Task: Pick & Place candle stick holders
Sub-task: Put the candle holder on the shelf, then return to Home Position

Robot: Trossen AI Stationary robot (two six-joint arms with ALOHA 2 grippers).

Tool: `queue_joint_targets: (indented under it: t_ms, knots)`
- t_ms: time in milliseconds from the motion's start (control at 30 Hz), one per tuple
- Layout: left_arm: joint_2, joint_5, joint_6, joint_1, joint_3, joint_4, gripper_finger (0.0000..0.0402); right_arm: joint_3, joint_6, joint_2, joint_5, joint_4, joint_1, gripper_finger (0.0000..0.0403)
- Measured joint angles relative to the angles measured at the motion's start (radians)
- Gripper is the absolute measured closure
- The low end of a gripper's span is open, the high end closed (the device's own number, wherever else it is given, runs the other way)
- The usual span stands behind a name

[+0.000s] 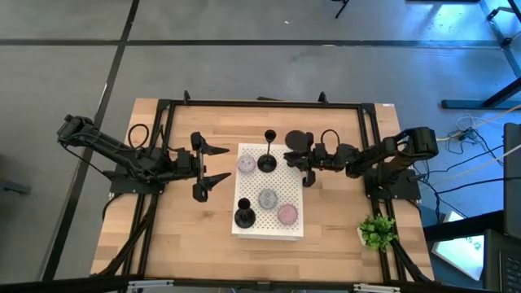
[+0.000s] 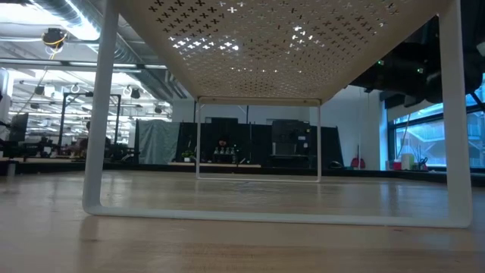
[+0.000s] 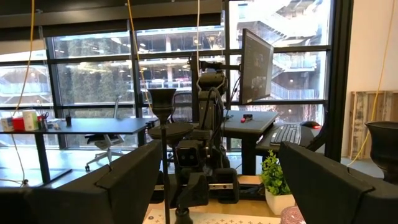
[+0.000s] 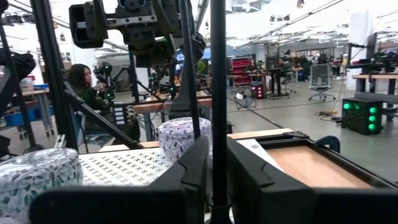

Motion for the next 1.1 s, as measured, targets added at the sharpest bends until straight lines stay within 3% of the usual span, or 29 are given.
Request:
queue_joint_targets:
  t_ms: [433, 867, 1100]
  knots:
    - [0.000, 0.000, -0.002, 0.000, 0.000, 0.000, 0.0080, 0.000, -0.012, 0.000, -0.029, -0.015, 0.000, 0.0347]
    - [0.000, 0.001, -0.002, 0.000, 0.000, 0.000, 0.0080, -0.002, -0.016, 0.002, 0.026, -0.041, 0.002, 0.0236]
    - [0.000, 0.001, -0.002, 0.000, 0.000, 0.000, 0.0080, -0.002, -0.016, -0.001, 0.027, -0.030, 0.007, 0.0202]
